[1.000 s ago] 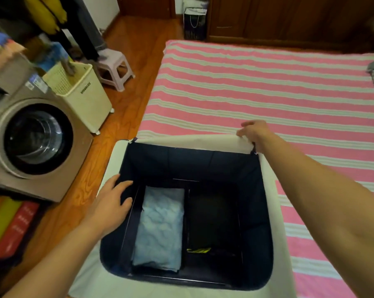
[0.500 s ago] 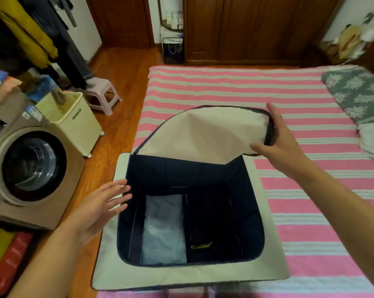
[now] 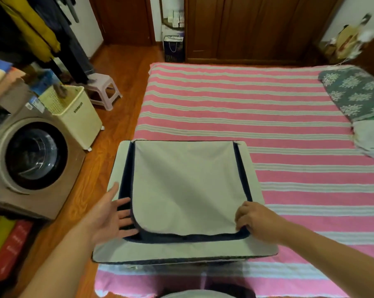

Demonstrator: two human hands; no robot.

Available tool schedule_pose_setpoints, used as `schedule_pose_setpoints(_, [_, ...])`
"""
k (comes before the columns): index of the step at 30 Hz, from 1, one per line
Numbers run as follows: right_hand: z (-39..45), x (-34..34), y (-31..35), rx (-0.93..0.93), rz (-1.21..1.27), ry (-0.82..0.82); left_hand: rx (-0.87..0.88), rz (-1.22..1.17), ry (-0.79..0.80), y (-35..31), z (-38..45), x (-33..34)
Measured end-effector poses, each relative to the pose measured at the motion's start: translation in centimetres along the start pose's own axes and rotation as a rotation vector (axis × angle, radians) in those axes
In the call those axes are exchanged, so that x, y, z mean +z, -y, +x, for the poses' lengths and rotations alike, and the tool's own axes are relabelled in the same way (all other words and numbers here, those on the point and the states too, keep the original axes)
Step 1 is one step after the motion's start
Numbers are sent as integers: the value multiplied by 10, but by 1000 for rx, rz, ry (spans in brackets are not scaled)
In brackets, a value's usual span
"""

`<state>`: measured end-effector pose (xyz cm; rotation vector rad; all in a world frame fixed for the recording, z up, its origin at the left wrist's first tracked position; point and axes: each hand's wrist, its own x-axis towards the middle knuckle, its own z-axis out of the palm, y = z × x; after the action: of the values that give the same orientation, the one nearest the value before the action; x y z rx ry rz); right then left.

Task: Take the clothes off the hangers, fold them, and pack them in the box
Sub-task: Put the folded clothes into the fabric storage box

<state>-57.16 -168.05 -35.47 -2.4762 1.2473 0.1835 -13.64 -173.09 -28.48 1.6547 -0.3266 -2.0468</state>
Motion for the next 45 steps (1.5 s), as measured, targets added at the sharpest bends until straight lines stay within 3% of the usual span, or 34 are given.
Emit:
schedule_pose_setpoints(4, [10, -22, -5, 116, 31, 198, 87, 214, -217, 24, 5, 20])
schedule_pose_setpoints(6, [23, -42, -18, 221, 57, 93, 129, 262, -319, 33, 8, 24])
schedule_pose_setpoints(9, [64, -75, -62, 414, 15, -252, 181, 303, -402, 45, 9, 18])
schedule_pose_setpoints(12, [104, -92, -109, 565, -46, -321, 214, 345, -483, 55, 5, 11])
schedule_pose_setpoints(19, [134, -92, -136, 539, -364, -154, 188, 305, -510, 69, 0, 3])
schedule_pose_setpoints(25, [153, -97, -139, 669, -91, -187, 188, 310, -502, 71, 2, -4])
schedule_pose_setpoints(33, [163, -102, -144, 669, -246, -54, 169, 274, -508, 72, 8, -9])
schedule_pose_setpoints(38, [168, -101, -147, 652, -166, -116, 180, 284, -517, 76, 9, -8])
schedule_pose_setpoints(45, [160, -101, -136, 555, -407, -108, 167, 297, -528, 74, 13, -10])
